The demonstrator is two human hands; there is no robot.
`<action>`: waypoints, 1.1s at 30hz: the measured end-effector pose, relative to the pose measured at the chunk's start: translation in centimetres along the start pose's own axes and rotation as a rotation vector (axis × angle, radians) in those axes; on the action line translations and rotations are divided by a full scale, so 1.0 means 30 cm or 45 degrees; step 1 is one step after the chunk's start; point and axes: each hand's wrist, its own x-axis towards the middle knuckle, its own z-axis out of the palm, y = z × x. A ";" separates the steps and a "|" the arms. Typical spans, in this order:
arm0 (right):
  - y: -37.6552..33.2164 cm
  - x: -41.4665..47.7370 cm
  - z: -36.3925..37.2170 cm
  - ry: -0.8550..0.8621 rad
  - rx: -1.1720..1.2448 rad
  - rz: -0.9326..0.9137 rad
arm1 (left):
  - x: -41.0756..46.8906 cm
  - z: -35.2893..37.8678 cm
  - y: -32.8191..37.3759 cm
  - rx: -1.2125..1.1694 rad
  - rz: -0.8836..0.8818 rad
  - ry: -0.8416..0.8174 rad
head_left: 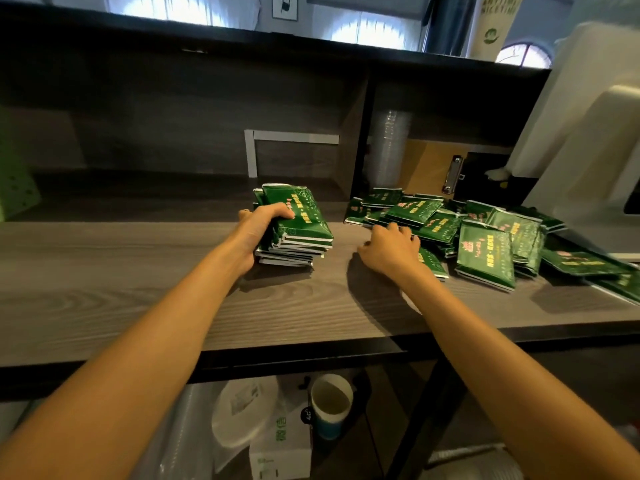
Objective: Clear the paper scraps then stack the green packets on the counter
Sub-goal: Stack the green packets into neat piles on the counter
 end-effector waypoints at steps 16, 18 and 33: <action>-0.128 -0.045 0.006 -0.318 0.477 -0.547 | -0.058 -0.020 0.014 0.002 0.049 0.258; -0.121 -0.027 -0.001 -0.340 0.412 -0.516 | -0.058 -0.026 0.019 0.005 0.053 0.286; -0.101 0.049 -0.030 -0.300 1.030 0.036 | -0.043 -0.043 0.030 -0.037 0.199 0.464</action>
